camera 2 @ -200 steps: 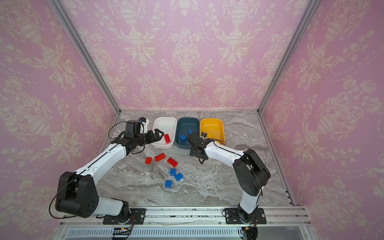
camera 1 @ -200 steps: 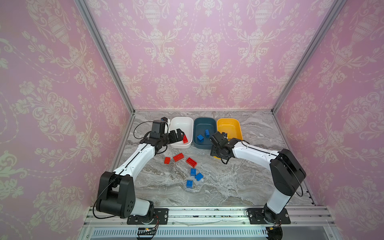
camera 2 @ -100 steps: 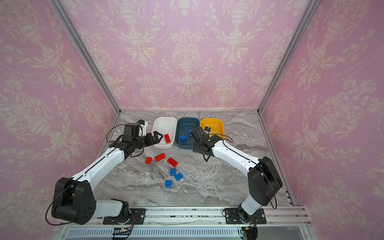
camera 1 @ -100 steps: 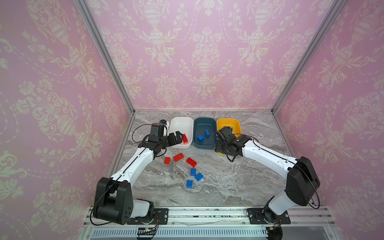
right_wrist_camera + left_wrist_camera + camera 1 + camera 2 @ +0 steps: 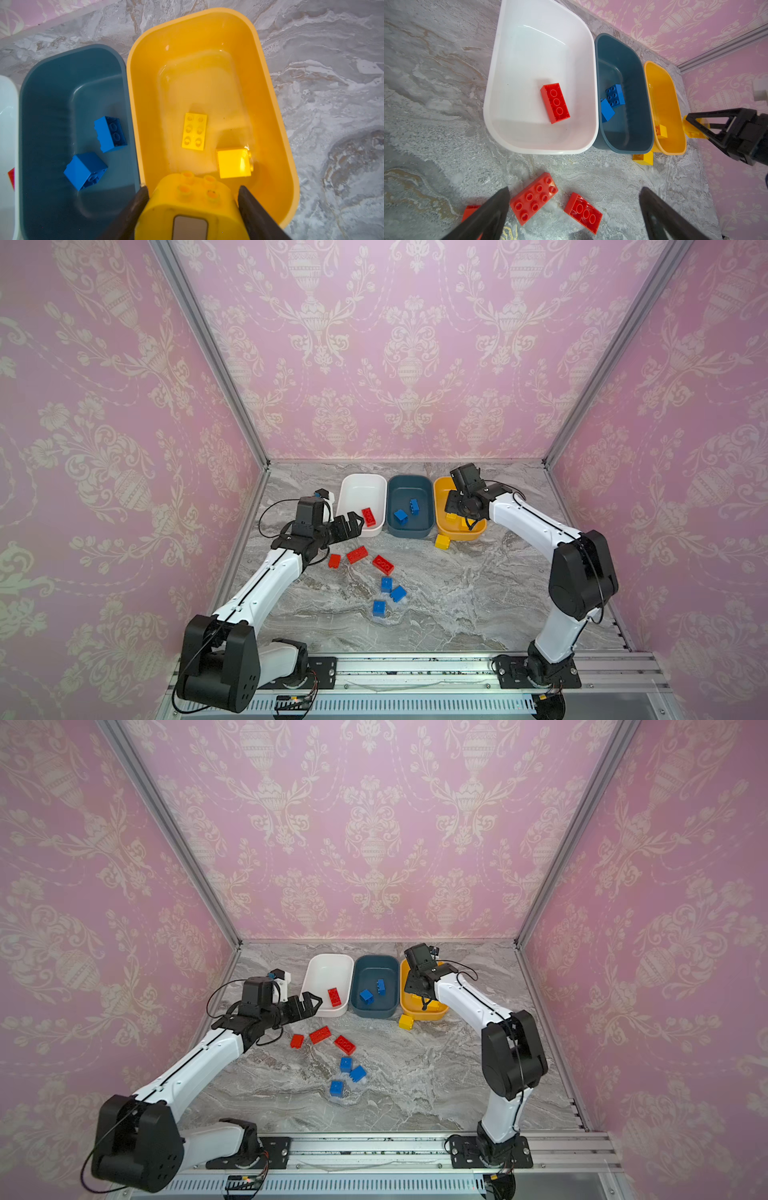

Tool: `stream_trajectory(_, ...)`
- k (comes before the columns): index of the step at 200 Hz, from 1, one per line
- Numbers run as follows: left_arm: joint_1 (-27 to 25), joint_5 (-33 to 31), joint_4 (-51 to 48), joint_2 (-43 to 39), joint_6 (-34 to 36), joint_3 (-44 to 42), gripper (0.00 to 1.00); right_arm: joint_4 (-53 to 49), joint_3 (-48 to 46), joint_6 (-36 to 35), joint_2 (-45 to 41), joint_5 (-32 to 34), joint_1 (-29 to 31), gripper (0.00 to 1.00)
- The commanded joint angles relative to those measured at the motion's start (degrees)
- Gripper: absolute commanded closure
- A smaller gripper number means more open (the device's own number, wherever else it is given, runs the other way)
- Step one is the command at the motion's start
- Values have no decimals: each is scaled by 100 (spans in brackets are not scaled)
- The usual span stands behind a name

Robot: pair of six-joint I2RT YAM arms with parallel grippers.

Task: Sort the legos into containers by color
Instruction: 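Open the right gripper to drop the '120' piece into the yellow tub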

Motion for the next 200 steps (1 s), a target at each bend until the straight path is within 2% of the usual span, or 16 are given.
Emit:
stream_trajectory(1, 57, -124, -8, -186, -119, -108, 1, 124, 468, -380, 475, 79, -200, 35)
stream_trajectory(38, 59, -204, -120, -285, -79, -113, 1, 91, 1072, -508, 1216, 101, -483, 35)
stream_trajectory(93, 54, -284, -204, -345, -64, -182, 1, 52, 1552, -586, 1735, 167, -692, 34)
stream_trajectory(101, 58, -326, -257, -355, -43, -186, 1, 42, 1598, -608, 1784, 169, -710, 33)
stream_trajectory(135, 57, -495, -474, -431, 27, -199, 1, -28, 1708, -649, 1798, 16, -719, 15)
stream_trajectory(151, 57, -564, -581, -442, 71, -197, 1, 12, 1647, -653, 1711, -60, -718, 12)
stream_trajectory(200, 52, -695, -786, -491, 167, -264, 1, 56, 1436, -706, 1391, -214, -705, 11)
